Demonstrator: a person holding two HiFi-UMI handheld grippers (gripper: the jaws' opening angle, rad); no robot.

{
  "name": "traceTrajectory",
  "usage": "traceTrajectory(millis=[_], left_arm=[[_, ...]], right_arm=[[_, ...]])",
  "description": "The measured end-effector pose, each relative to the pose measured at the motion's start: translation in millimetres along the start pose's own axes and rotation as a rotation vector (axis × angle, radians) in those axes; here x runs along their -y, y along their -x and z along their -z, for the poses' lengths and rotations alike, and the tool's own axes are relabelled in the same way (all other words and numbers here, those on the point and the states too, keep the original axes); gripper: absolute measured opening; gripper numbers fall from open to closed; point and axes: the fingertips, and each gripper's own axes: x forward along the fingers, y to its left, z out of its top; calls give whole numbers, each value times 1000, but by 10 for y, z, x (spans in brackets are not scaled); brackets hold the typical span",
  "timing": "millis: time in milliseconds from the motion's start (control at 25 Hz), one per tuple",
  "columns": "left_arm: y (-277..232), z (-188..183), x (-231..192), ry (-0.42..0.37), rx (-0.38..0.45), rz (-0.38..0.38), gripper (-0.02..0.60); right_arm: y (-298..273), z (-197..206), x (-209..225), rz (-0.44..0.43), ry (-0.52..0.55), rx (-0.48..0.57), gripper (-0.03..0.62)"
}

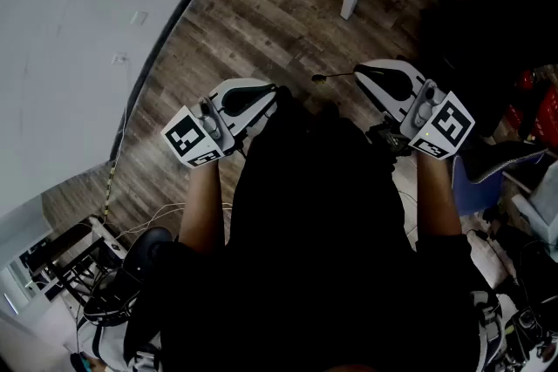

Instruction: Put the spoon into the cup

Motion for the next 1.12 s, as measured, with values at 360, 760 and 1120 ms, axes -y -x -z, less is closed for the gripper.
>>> traceTrajectory(millis=[360, 760, 1120], left_arm=[[-106, 16, 30, -27, 27, -40, 17], [-189, 25, 96, -82, 25, -63, 17], [-87, -1, -65, -54, 45, -30, 17]], right_arm=[[82, -22, 23, 41, 76, -30, 9], [228, -50, 13, 81, 41, 9, 9], [56, -54, 66, 97, 25, -8, 9]])
